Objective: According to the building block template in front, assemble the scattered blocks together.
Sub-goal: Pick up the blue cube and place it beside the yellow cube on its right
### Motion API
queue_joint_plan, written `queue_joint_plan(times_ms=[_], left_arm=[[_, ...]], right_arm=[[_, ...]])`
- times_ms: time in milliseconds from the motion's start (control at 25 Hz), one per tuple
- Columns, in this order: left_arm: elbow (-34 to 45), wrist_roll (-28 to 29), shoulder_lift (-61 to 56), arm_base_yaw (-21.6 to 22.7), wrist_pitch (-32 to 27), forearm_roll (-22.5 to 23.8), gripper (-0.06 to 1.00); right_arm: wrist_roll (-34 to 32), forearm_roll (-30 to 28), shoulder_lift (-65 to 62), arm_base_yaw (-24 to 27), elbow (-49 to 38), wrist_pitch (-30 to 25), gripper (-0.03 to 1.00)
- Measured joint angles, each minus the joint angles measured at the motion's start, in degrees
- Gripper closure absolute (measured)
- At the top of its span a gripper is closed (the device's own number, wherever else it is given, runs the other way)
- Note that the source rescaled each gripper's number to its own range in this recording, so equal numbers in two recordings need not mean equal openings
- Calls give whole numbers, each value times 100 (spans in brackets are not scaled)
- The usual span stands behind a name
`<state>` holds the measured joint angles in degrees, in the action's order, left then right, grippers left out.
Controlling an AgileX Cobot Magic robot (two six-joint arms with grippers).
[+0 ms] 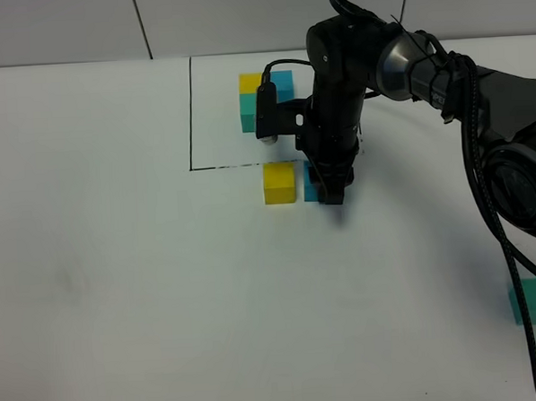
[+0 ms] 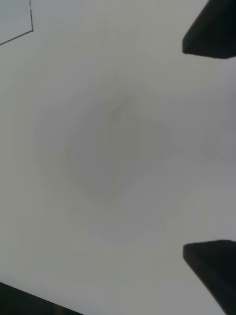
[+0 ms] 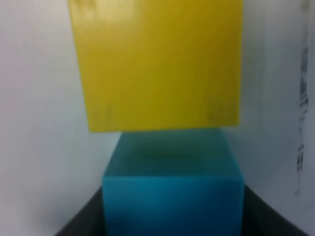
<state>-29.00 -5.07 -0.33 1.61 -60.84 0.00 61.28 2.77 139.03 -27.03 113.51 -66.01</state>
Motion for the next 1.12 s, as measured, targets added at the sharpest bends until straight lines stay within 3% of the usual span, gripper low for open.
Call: queue_joint_plan(times_ms=[1120], left_arm=[[0,0,0,0,0,0,19]], right_arm=[[0,166,13,-76,11,128,94]])
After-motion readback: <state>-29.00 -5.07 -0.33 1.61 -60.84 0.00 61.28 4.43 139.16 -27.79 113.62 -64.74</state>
